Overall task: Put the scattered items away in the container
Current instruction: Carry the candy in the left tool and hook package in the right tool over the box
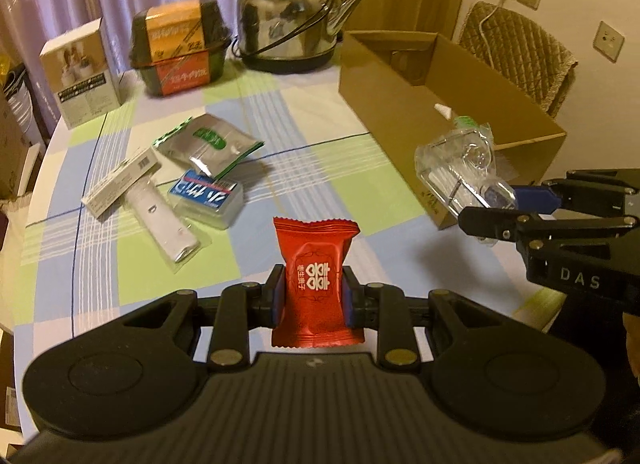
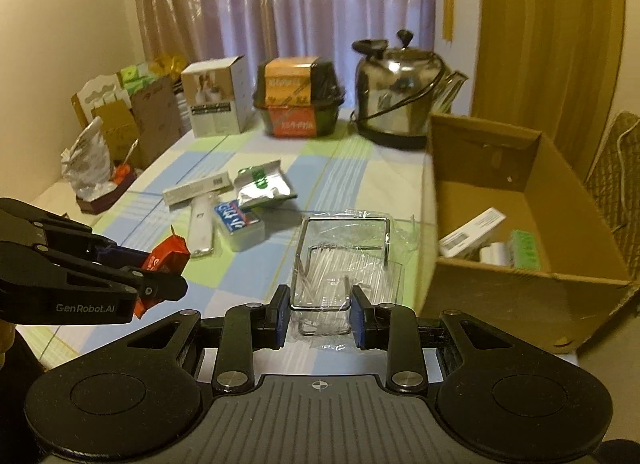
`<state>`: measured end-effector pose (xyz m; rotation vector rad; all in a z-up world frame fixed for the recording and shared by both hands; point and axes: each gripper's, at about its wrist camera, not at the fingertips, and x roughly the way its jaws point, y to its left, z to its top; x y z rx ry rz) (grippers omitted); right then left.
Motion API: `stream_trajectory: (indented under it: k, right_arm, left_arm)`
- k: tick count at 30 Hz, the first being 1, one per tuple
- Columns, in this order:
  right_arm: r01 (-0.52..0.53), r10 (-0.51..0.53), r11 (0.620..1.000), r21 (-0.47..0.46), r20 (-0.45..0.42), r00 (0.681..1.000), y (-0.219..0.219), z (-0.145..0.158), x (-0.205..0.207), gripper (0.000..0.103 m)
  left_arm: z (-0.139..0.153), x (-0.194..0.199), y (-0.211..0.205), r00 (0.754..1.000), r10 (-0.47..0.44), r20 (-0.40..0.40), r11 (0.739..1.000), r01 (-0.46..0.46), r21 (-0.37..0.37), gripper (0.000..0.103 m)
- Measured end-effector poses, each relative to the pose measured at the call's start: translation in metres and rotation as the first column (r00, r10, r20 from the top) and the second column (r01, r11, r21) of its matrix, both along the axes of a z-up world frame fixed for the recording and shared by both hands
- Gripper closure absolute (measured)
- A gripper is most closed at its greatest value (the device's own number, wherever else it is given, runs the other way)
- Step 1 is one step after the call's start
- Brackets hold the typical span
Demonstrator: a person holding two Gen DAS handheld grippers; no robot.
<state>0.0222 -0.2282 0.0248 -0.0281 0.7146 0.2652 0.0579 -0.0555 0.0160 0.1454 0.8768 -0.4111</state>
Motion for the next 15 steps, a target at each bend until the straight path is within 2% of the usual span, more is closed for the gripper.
stream_trajectory:
  k: [15]
  right_arm:
    - [0.103, -0.099, 0.993, -0.050, 0.065, 0.993, -0.052, 0.034, -0.009, 0.070]
  left_arm:
    - [0.026, -0.001, -0.045, 0.994, -0.096, 0.058, 0.995, 0.098, -0.027, 0.080]
